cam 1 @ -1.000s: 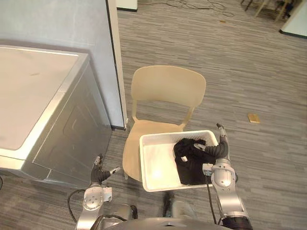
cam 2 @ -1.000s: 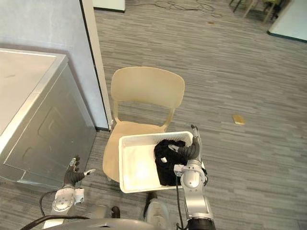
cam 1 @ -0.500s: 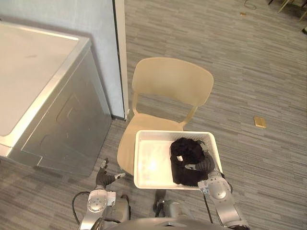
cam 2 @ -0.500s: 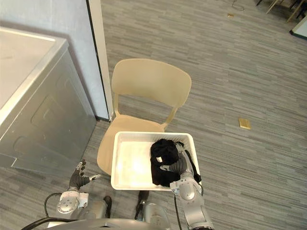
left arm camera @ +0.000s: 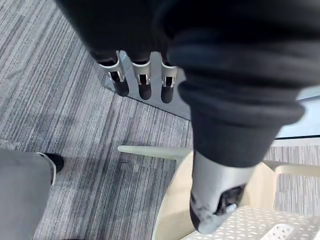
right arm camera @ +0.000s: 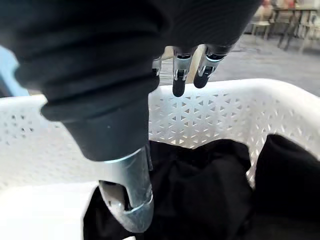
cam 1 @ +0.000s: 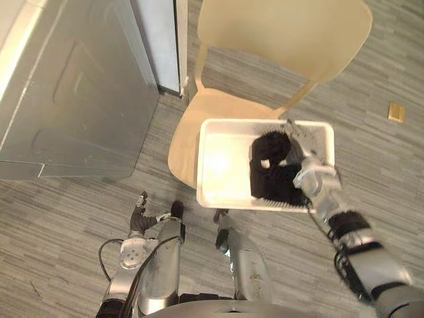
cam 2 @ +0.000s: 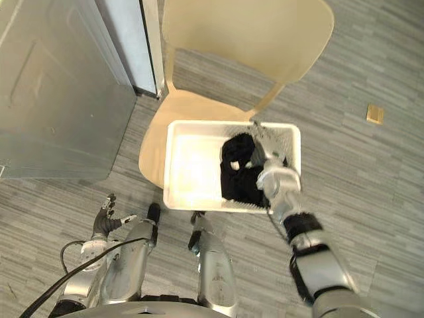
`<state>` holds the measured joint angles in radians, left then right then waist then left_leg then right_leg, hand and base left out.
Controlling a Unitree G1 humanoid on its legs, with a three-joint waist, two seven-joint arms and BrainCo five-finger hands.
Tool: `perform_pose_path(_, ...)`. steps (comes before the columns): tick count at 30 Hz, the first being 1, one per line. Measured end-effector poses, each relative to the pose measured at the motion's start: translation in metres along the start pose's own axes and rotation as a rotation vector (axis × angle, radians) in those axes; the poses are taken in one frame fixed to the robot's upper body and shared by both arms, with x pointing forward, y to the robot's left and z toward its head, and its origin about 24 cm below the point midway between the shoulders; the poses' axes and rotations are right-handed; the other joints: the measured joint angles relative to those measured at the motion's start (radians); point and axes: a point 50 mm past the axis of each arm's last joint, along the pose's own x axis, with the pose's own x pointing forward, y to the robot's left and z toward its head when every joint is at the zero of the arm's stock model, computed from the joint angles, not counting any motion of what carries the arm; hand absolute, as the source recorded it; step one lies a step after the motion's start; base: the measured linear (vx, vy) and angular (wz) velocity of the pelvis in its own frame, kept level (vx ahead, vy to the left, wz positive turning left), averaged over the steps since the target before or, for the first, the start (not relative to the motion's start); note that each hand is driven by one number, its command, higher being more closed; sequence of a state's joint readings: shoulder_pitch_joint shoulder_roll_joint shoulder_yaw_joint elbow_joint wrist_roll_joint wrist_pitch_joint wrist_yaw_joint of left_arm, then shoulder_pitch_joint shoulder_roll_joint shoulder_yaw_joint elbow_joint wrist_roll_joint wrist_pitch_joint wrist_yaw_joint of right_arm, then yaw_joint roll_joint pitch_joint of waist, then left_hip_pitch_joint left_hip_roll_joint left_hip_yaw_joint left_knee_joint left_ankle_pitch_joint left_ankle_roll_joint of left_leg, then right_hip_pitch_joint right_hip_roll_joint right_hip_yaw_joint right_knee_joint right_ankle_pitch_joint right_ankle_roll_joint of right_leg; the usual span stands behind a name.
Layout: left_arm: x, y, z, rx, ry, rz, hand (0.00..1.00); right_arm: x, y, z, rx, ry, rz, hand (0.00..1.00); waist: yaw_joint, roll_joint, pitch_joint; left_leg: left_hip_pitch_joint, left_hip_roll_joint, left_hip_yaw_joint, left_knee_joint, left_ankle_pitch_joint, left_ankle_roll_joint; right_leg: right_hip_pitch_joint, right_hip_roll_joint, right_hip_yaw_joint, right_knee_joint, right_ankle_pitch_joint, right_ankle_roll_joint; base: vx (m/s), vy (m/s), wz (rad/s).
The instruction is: Pick up the laundry basket with both hands and put the clothes into the washing machine.
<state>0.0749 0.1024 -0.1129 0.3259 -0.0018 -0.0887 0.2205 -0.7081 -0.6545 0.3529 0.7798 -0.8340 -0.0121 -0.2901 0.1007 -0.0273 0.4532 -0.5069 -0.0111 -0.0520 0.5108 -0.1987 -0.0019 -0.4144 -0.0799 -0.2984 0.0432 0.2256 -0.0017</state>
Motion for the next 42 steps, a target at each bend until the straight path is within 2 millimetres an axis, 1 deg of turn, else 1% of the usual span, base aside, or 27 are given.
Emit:
perform_pose_path(1,0.004,-0.005,0.007,-0.014,-0.024,-0.018,0.00,0.007,-0.012,-0.011,-0.055,0.042,-0.020,0.00,0.010,0.010,0.008,-0.019,0.000,0.003,0.010,-0.001,0.002,-0.010,0.001,0.004,-0.008,0.009,-0.001,-0.10,0.111,-0.04)
perform_pose_path(2,0.006,-0.007,0.010,-0.021,-0.032,-0.024,0.00,0.010,-0.017,-0.015,-0.071,0.064,-0.028,0.00,0.014,0.016,0.012,-0.028,0.000,0.002,0.014,-0.001,0.003,-0.014,0.001,0.003,-0.013,0.013,-0.001,-0.09,0.097,-0.01)
perform_pose_path(4,0.009,-0.010,0.012,-0.036,-0.036,-0.032,0.00,0.017,-0.027,-0.022,-0.071,0.130,-0.048,0.00,0.027,0.016,0.012,-0.057,0.000,0.004,0.015,0.006,0.002,-0.039,0.001,0.003,-0.020,0.021,-0.003,-0.06,0.075,0.02)
perform_pose_path(5,0.009,-0.011,0.012,-0.035,-0.033,-0.033,0.00,0.018,-0.030,-0.023,-0.069,0.141,-0.052,0.00,0.028,0.016,0.012,-0.063,0.000,0.004,0.015,0.007,0.001,-0.044,0.001,0.003,-0.021,0.022,-0.003,-0.04,0.054,0.04)
perform_pose_path(7,0.010,-0.014,0.010,-0.044,-0.018,-0.027,0.00,0.018,-0.028,-0.027,-0.054,0.173,-0.045,0.00,0.031,0.016,0.012,-0.070,0.001,0.001,0.015,0.011,0.001,-0.049,0.002,-0.002,-0.023,0.023,-0.004,-0.01,0.046,0.04)
perform_pose_path(10,0.014,-0.021,0.014,-0.062,-0.020,-0.022,0.00,0.018,-0.027,-0.031,-0.035,0.217,-0.037,0.00,0.038,0.015,0.011,-0.085,0.003,0.000,0.011,0.013,-0.003,-0.060,0.003,-0.003,-0.025,0.023,-0.005,0.00,0.047,0.02)
perform_pose_path(14,0.026,-0.030,0.022,-0.067,-0.022,-0.025,0.00,0.017,-0.024,-0.032,0.025,0.262,-0.032,0.00,0.030,0.014,0.011,-0.085,0.009,0.001,0.011,0.016,-0.002,-0.060,0.012,-0.002,-0.041,0.035,-0.006,0.02,0.052,-0.04)
perform_pose_path(18,0.033,-0.031,0.030,-0.065,-0.042,-0.004,0.00,0.016,-0.019,-0.031,0.098,0.292,-0.029,0.00,0.026,0.009,0.010,-0.085,0.019,0.011,0.009,0.015,-0.004,-0.058,0.023,0.010,-0.062,0.049,-0.006,0.02,0.049,-0.10)
perform_pose_path(21,0.036,-0.031,0.032,-0.063,-0.039,0.002,0.00,0.015,-0.015,-0.027,0.128,0.286,-0.027,0.00,0.018,0.008,0.010,-0.084,0.026,0.011,0.009,0.015,-0.008,-0.055,0.031,0.012,-0.069,0.052,-0.005,0.00,0.044,-0.06)
perform_pose_path(24,0.036,-0.031,0.032,-0.070,-0.038,0.007,0.00,0.015,-0.014,-0.021,0.139,0.267,-0.036,0.00,0.008,0.008,0.011,-0.083,0.031,0.011,0.008,0.017,-0.012,-0.047,0.038,0.013,-0.088,0.059,0.002,-0.01,0.039,-0.02)
perform_pose_path(26,0.036,-0.031,0.032,-0.077,-0.040,0.007,0.00,0.014,-0.012,-0.019,0.153,0.265,-0.036,0.00,0.006,0.008,0.011,-0.082,0.034,0.010,0.008,0.019,-0.015,-0.040,0.043,0.013,-0.103,0.057,0.008,-0.03,0.046,-0.02)
perform_pose_path(28,0.036,-0.031,0.033,-0.078,-0.043,0.007,0.00,0.016,-0.014,-0.015,0.191,0.261,-0.047,0.00,0.007,0.006,0.012,-0.085,0.038,0.008,0.004,0.023,-0.021,-0.040,0.047,0.012,-0.111,0.052,0.031,-0.03,0.036,-0.03)
perform_pose_path(29,0.037,-0.029,0.033,-0.073,-0.045,0.010,0.00,0.019,-0.019,-0.011,0.211,0.250,-0.065,0.00,0.007,0.004,0.013,-0.085,0.040,0.005,-0.008,0.031,-0.026,-0.040,0.049,0.010,-0.124,0.040,0.056,-0.02,0.011,-0.09)
perform_pose_path(30,0.037,-0.028,0.032,-0.075,-0.043,0.012,0.00,0.024,-0.026,-0.004,0.222,0.229,-0.084,0.00,0.009,0.003,0.014,-0.085,0.050,0.005,-0.023,0.042,-0.030,-0.045,0.054,0.005,-0.123,0.004,0.099,-0.02,-0.003,-0.14)
perform_pose_path(31,0.036,-0.028,0.032,-0.080,-0.042,0.011,0.00,0.028,-0.031,0.001,0.228,0.213,-0.094,0.00,0.011,0.004,0.014,-0.085,0.063,0.007,-0.037,0.051,-0.029,-0.047,0.060,-0.003,-0.122,-0.025,0.118,0.01,-0.004,-0.22)
perform_pose_path(32,0.037,-0.026,0.032,-0.079,-0.045,0.013,0.00,0.036,-0.042,0.014,0.232,0.169,-0.114,0.00,0.020,0.004,0.014,-0.087,0.083,0.009,-0.044,0.052,-0.036,-0.050,0.064,-0.008,-0.075,0.021,0.012,0.12,0.020,-0.15)
perform_pose_path(33,0.037,-0.025,0.034,-0.073,-0.061,0.009,0.00,0.043,-0.057,0.022,0.251,0.139,-0.151,0.00,0.043,0.001,0.015,-0.103,0.084,-0.006,-0.025,0.047,-0.048,-0.032,0.072,0.006,-0.102,0.034,0.003,0.12,0.023,-0.13)
perform_pose_path(34,0.037,-0.026,0.036,-0.077,-0.068,0.007,0.00,0.048,-0.069,0.027,0.262,0.123,-0.178,0.00,0.055,0.002,0.016,-0.111,0.089,-0.005,-0.024,0.049,-0.052,-0.036,0.078,0.007,-0.113,0.043,-0.002,0.10,0.002,-0.02)
perform_pose_path(35,0.038,-0.027,0.037,-0.084,-0.075,0.004,0.00,0.057,-0.090,0.037,0.296,0.097,-0.225,0.00,0.066,0.002,0.018,-0.124,0.092,-0.007,-0.029,0.057,-0.062,-0.047,0.083,0.006,-0.124,0.052,-0.010,0.00,-0.038,-0.01)
perform_pose_path(36,0.038,-0.026,0.038,-0.096,-0.078,0.005,0.00,0.066,-0.109,0.042,0.370,0.136,-0.266,0.00,0.071,0.004,0.035,-0.125,0.095,-0.017,-0.034,0.063,-0.070,-0.048,0.090,0.001,-0.124,0.053,-0.009,0.00,-0.044,0.11)
perform_pose_path(37,0.038,-0.027,0.038,-0.110,-0.073,0.004,0.00,0.068,-0.119,0.041,0.406,0.143,-0.288,0.00,0.078,0.004,0.043,-0.128,0.098,-0.029,-0.039,0.069,-0.078,-0.048,0.096,-0.009,-0.124,0.052,-0.008,-0.01,-0.029,0.15)
perform_pose_path(38,0.037,-0.028,0.037,-0.120,-0.070,0.002,0.00,0.069,-0.122,0.042,0.423,0.142,-0.295,0.00,0.082,0.004,0.043,-0.132,0.101,-0.033,-0.041,0.072,-0.080,-0.051,0.098,-0.014,-0.124,0.046,0.001,-0.01,-0.018,0.13)
perform_pose_path(39,0.037,-0.030,0.038,-0.142,-0.068,0.001,0.00,0.070,-0.129,0.044,0.473,0.140,-0.309,0.00,0.092,0.004,0.043,-0.139,0.107,-0.036,-0.043,0.077,-0.086,-0.059,0.104,-0.015,-0.124,0.037,0.013,-0.01,-0.009,0.04)
perform_pose_path(40,0.037,-0.031,0.039,-0.171,-0.070,0.000,0.00,0.072,-0.138,0.051,0.549,0.131,-0.335,0.00,0.098,0.004,0.043,-0.146,0.111,-0.037,-0.063,0.091,-0.088,-0.073,0.105,-0.015,-0.124,0.027,0.031,0.00,0.000,0.00)
perform_pose_path(41,0.037,-0.032,0.040,-0.178,-0.072,-0.001,0.00,0.072,-0.139,0.053,0.564,0.125,-0.338,0.00,0.099,0.004,0.043,-0.147,0.112,-0.037,-0.069,0.095,-0.086,-0.077,0.105,-0.016,-0.124,0.022,0.039,0.01,-0.019,-0.07)
perform_pose_path(42,0.037,-0.031,0.041,-0.198,-0.076,0.004,0.00,0.073,-0.144,0.069,0.647,0.083,-0.347,0.00,0.102,0.004,0.043,-0.146,0.123,-0.036,-0.099,0.113,-0.091,-0.088,0.109,-0.028,-0.124,-0.005,0.080,0.02,-0.026,-0.08)
